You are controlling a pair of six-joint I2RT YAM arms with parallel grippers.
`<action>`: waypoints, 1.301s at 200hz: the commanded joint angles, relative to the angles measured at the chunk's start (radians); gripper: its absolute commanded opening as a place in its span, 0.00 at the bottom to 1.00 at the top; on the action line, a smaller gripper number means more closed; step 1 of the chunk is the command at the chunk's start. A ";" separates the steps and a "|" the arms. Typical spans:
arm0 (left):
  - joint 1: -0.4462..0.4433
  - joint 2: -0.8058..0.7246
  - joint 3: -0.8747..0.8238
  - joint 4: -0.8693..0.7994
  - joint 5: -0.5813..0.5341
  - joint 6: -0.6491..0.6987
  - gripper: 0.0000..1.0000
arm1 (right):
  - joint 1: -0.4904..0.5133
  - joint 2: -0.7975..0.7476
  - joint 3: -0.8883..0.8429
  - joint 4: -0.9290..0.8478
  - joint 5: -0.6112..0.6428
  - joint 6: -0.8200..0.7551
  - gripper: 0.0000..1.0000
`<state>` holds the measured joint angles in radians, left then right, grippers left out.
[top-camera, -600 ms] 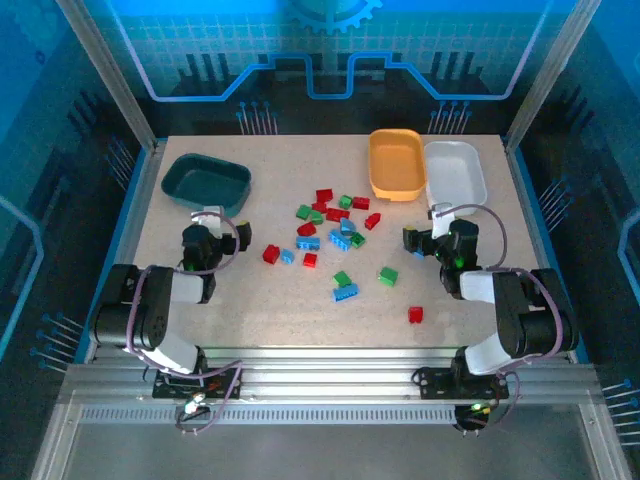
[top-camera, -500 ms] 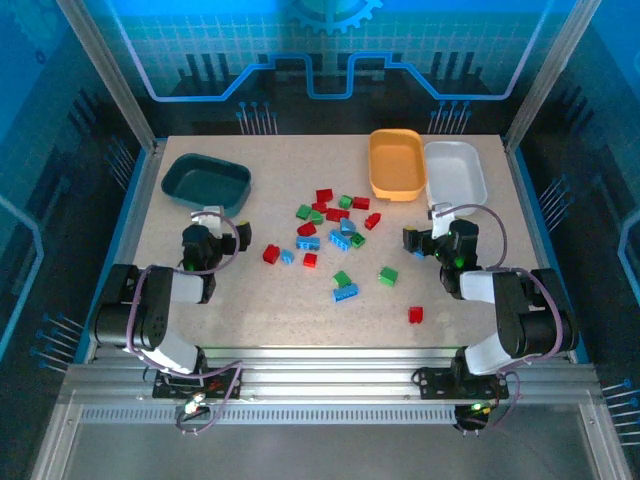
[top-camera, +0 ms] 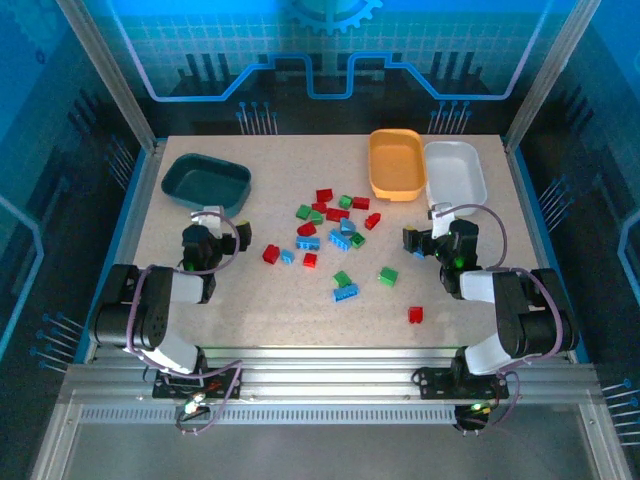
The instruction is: Sort the legos into containers by color
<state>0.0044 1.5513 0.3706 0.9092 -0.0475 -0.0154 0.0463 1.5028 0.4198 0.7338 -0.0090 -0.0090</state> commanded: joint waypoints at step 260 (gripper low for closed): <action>-0.006 -0.120 0.020 -0.093 -0.051 0.010 0.99 | -0.002 -0.001 0.016 0.009 -0.017 -0.013 1.00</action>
<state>0.0044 1.5421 0.3706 0.8963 -0.0639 -0.0162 0.0463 1.5028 0.4198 0.7341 -0.0093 -0.0090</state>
